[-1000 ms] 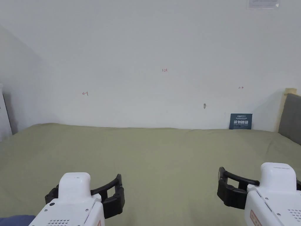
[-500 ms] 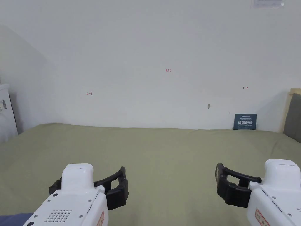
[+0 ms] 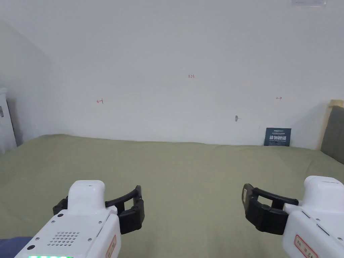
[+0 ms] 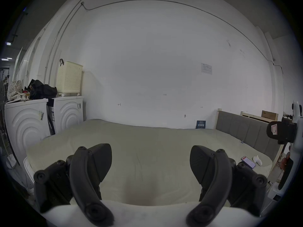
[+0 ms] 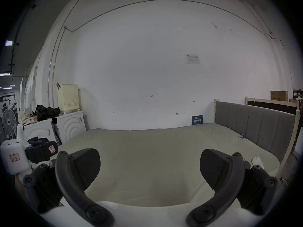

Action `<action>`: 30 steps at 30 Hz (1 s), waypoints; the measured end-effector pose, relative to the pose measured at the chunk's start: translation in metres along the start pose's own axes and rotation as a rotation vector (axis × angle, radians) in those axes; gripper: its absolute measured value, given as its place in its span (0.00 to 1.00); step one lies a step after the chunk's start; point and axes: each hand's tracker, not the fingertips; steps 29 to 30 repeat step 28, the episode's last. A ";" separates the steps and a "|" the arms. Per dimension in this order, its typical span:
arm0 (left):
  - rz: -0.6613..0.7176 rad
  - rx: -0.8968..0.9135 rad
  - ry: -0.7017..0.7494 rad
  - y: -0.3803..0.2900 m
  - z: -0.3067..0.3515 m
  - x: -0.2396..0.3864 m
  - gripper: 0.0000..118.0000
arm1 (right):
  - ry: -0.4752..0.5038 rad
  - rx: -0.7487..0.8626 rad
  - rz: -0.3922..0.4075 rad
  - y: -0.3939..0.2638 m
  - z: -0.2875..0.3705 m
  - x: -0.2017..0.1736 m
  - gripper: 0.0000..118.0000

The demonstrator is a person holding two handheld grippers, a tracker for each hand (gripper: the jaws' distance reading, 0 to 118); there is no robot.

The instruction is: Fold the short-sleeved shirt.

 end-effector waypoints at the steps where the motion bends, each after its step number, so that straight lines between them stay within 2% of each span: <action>1: 0.002 -0.001 -0.003 0.000 0.000 0.000 0.87 | 0.006 -0.004 -0.007 -0.002 0.000 0.000 1.00; 5: -0.015 -0.002 -0.005 0.000 0.000 0.001 0.87 | 0.023 -0.037 -0.033 -0.007 -0.002 0.002 1.00; 10: -0.014 -0.010 -0.010 0.000 0.000 0.002 0.87 | -0.002 -0.068 -0.010 -0.009 -0.005 0.005 1.00; 16: -0.035 -0.030 -0.025 -0.004 0.000 0.007 0.87 | 0.025 -0.087 -0.081 -0.009 -0.003 0.011 1.00; 23: -0.041 -0.042 -0.044 -0.006 -0.001 0.013 0.87 | 0.039 -0.131 -0.023 -0.003 -0.007 0.003 1.00; 25: -0.052 -0.038 -0.042 -0.004 -0.001 0.014 0.87 | 0.080 -0.166 -0.043 -0.003 -0.009 0.003 1.00; 30: -0.050 -0.025 -0.045 0.000 0.000 0.013 0.87 | 0.087 -0.146 -0.055 -0.007 -0.008 0.003 1.00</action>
